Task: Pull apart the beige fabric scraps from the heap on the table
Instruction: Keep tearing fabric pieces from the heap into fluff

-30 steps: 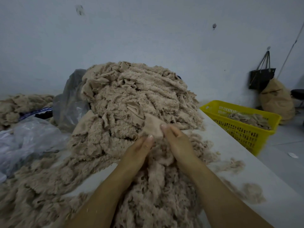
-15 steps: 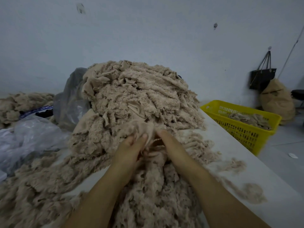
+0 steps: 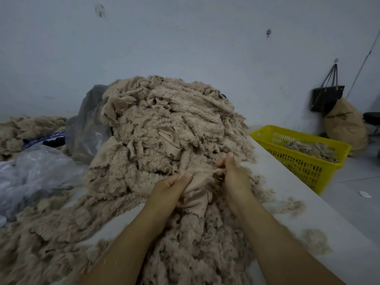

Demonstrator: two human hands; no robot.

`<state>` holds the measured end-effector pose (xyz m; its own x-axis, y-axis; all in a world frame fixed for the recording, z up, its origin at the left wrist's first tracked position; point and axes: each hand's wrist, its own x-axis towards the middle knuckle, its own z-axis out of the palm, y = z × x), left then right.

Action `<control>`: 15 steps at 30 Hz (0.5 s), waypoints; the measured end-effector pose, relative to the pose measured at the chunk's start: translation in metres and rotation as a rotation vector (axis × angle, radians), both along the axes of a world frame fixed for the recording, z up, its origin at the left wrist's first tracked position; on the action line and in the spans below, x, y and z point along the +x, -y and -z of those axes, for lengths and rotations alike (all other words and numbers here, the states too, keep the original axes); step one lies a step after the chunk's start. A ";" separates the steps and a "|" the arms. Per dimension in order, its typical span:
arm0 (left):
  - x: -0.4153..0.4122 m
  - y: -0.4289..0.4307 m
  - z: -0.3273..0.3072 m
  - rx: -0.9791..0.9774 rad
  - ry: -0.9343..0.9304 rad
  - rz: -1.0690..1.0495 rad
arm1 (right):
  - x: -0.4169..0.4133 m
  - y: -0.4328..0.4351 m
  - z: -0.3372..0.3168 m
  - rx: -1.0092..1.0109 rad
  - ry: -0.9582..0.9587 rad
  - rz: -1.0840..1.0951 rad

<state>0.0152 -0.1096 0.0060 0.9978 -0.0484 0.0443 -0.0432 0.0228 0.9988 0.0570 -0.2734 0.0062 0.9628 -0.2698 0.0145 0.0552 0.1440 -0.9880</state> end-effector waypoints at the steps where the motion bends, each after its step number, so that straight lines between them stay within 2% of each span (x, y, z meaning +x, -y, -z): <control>1: 0.000 -0.001 -0.002 -0.080 -0.025 0.018 | 0.002 -0.001 0.004 -0.058 -0.007 0.025; 4: 0.001 -0.008 -0.006 -0.448 -0.081 0.084 | 0.008 -0.003 0.009 -0.070 -0.025 0.063; 7: 0.006 -0.025 -0.010 -0.856 -0.055 0.068 | 0.012 0.011 0.010 0.063 -0.044 0.165; 9: 0.008 -0.030 -0.012 -0.896 -0.037 0.009 | 0.011 0.020 0.011 0.005 -0.018 0.165; 13: 0.008 -0.022 -0.011 -0.907 -0.023 0.066 | 0.007 0.002 0.013 -0.388 0.044 -0.039; 15: 0.008 -0.022 -0.011 -0.921 -0.019 0.086 | 0.000 -0.008 0.009 -0.492 0.134 -0.104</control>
